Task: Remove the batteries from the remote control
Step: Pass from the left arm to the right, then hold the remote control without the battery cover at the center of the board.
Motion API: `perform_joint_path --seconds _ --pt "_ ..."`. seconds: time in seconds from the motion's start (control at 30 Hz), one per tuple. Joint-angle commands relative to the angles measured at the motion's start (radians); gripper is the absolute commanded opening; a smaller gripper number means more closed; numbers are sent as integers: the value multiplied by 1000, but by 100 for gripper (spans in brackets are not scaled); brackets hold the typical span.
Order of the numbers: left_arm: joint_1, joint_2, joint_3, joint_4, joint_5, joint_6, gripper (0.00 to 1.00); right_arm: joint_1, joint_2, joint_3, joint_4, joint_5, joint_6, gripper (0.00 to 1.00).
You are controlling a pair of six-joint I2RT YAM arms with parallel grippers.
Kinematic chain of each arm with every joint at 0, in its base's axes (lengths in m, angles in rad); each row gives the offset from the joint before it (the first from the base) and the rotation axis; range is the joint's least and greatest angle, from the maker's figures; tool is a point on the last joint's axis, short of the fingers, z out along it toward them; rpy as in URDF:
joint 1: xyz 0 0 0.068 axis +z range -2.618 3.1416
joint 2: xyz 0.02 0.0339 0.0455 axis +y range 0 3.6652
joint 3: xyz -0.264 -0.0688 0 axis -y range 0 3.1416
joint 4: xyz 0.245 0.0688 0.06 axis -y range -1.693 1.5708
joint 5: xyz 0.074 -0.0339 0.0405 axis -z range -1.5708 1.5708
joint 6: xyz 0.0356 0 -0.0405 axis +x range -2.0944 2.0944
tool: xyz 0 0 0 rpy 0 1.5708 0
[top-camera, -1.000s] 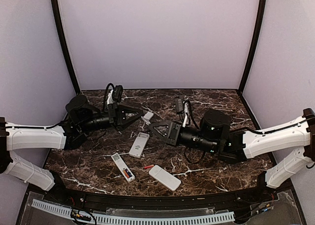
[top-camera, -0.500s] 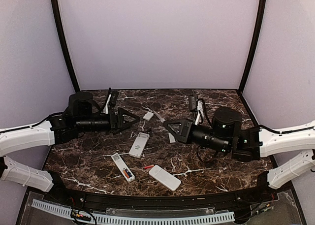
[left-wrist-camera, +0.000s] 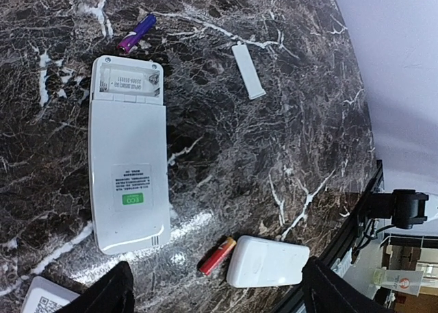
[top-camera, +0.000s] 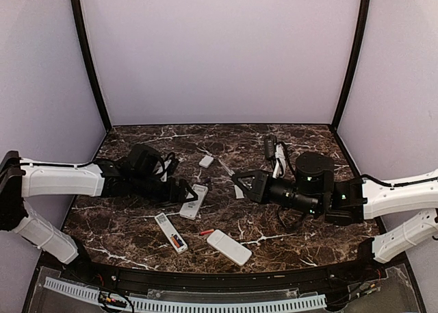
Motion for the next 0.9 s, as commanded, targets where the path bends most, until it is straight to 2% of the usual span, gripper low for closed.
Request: perform_joint_path --seconds 0.0,0.37,0.87 --pt "-3 75 52 -88 -15 75 85 7 0 -5 -11 22 9 0" --pt "-2 228 131 -219 -64 155 85 6 5 11 -52 36 11 0" --pt "-2 153 22 -279 -51 134 86 7 23 22 -64 33 24 0"
